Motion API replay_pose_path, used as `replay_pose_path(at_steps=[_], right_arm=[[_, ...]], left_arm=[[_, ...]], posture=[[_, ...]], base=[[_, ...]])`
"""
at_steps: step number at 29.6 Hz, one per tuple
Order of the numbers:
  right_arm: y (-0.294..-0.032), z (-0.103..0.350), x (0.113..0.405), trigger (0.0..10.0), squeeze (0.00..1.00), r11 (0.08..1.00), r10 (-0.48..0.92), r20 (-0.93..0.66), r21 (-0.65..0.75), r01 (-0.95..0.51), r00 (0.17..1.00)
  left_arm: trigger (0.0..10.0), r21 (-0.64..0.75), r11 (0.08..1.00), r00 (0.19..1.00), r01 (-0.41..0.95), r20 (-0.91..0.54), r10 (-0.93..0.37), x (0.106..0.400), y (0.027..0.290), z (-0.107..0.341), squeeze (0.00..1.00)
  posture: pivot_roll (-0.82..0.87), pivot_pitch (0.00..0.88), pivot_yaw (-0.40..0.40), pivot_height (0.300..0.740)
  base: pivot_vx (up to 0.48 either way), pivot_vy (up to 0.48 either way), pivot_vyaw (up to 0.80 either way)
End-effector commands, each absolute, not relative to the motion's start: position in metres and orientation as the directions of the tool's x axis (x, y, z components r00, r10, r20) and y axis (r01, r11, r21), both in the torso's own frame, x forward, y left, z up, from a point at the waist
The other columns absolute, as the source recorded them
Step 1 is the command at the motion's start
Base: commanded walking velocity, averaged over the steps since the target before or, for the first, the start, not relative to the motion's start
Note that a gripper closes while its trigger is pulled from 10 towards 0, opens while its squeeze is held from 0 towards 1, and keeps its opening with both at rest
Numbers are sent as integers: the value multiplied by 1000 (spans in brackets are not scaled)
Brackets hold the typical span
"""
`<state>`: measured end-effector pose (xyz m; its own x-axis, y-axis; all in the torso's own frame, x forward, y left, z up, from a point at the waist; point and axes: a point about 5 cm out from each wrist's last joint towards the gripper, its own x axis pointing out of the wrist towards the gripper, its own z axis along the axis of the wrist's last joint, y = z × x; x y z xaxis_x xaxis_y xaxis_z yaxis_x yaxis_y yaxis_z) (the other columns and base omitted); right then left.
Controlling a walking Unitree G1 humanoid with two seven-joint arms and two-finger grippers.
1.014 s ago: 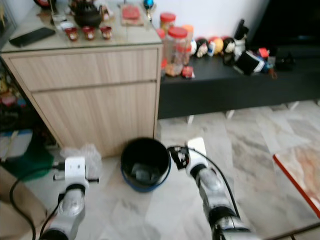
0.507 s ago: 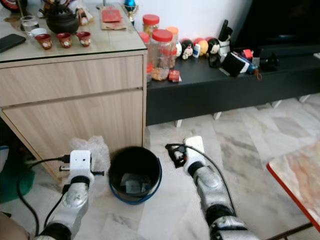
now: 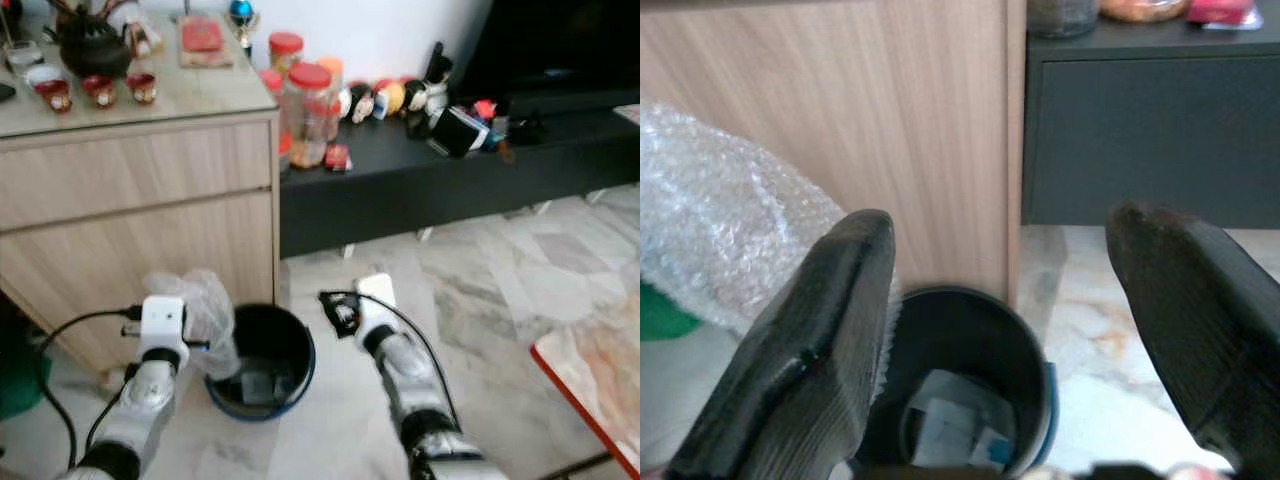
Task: Picking trash to rubbish bin
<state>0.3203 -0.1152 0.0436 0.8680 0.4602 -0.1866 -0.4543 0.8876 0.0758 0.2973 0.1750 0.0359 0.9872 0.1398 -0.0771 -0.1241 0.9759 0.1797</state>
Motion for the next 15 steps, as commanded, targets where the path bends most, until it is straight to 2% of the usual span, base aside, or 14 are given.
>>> replay_pose_path(at_steps=[1, 15], right_arm=[[-129, 42, 320, 10000, 0, 902, 431, -196, 60, -428, 881], [-124, 39, 318, 10000, 0, 896, 444, -205, 71, -439, 872]], left_arm=[[10000, 162, 983, 990, -89, -97, 106, 297, 164, 34, 0], [10000, 153, 988, 991, -36, -120, 55, 298, 158, 32, 0]], posture=[[8, 86, -60, 740], [8, 76, -50, 740]], base=[[307, 0, 0], [309, 0, 0]])
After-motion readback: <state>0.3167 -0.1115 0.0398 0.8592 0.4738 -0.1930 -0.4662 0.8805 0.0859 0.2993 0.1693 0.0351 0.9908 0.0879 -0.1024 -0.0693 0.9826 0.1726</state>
